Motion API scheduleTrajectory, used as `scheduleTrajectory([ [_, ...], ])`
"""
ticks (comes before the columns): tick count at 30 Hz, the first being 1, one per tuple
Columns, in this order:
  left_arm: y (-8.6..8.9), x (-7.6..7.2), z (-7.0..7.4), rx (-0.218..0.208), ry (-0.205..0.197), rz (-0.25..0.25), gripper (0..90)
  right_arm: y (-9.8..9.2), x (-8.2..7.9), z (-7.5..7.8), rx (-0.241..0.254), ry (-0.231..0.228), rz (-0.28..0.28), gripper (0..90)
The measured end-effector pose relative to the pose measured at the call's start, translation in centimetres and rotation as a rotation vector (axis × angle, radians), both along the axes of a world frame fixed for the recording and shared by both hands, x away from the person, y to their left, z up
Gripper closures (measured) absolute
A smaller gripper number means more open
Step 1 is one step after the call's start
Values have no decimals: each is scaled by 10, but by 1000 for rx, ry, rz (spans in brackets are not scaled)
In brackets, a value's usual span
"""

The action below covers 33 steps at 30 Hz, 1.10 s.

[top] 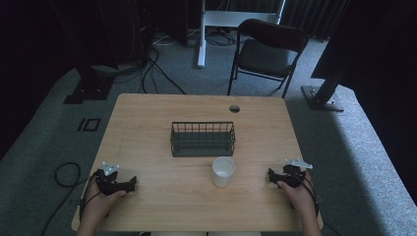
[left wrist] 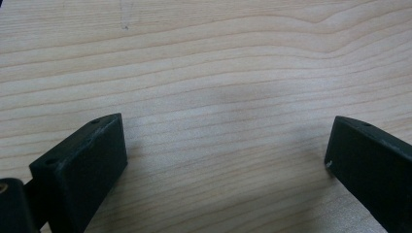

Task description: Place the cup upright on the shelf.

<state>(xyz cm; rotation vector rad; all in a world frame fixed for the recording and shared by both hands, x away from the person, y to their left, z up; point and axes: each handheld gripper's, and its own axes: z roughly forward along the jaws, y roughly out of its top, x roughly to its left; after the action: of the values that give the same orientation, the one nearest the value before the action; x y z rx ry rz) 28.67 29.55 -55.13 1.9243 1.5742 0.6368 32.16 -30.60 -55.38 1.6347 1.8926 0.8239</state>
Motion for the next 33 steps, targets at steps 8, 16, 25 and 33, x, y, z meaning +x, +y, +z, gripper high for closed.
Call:
scheduleTrajectory([
  [8,2,-1,0,-1,-1,-9,19,0,0,0,0,0,0,121],
  [16,2,-2,0,0,0,-33,19,-1,0,0,-1,1,9,118],
  [25,4,-7,0,3,1,-101,19,-1,0,0,0,1,10,117],
  [33,2,-6,2,26,1,-101,19,-1,0,0,-1,1,10,118],
])
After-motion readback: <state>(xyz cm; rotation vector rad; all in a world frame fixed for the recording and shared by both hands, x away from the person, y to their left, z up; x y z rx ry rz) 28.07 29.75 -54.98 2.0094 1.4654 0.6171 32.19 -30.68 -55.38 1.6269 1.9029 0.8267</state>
